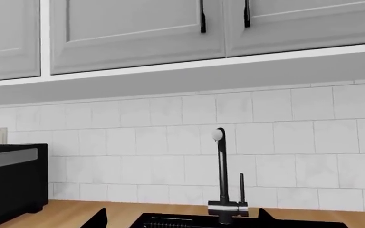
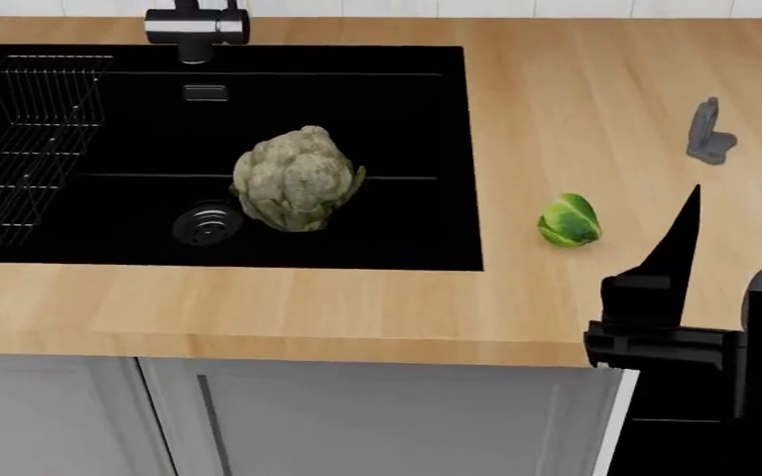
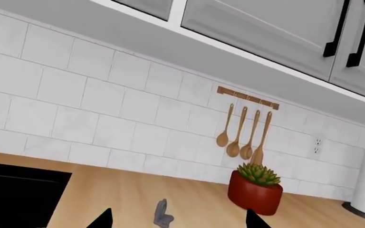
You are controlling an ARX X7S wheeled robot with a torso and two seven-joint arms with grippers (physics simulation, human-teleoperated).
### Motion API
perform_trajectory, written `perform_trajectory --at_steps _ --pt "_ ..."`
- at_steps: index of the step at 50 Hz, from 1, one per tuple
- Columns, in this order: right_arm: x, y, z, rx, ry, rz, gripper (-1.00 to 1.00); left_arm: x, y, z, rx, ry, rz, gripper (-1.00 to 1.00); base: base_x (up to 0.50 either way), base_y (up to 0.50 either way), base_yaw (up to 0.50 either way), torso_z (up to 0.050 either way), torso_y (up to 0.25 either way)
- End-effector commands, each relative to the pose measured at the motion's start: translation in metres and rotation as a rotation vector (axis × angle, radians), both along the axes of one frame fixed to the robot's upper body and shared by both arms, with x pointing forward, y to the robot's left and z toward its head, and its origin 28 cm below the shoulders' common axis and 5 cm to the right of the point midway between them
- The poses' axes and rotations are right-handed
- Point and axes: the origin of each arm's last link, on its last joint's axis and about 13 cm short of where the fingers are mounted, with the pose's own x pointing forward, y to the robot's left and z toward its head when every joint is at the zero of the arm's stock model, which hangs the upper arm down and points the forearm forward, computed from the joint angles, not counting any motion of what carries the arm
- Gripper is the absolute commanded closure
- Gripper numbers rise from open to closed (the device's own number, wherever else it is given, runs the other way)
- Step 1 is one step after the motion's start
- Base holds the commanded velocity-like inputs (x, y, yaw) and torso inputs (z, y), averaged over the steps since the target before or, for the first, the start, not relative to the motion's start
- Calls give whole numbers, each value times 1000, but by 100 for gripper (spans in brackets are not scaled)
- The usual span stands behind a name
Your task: Turn the sink spout to the right.
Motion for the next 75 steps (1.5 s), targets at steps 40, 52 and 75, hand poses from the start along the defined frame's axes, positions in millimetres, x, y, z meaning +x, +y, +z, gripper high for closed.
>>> perform_trajectory --at_steps 40,52,75 --pt "-3 3 -4 -12 9 62 -100 -4 0 3 0 -21 -19 -100 121 269 0 0 0" --pt "-4 3 -2 -7 -5 49 -100 -2 -1 3 -4 -19 -23 -100 209 271 0 0 0" --pt "-4 4 -5 -8 10 64 -100 -2 -1 2 -3 -13 -18 -100 247 270 0 0 0"
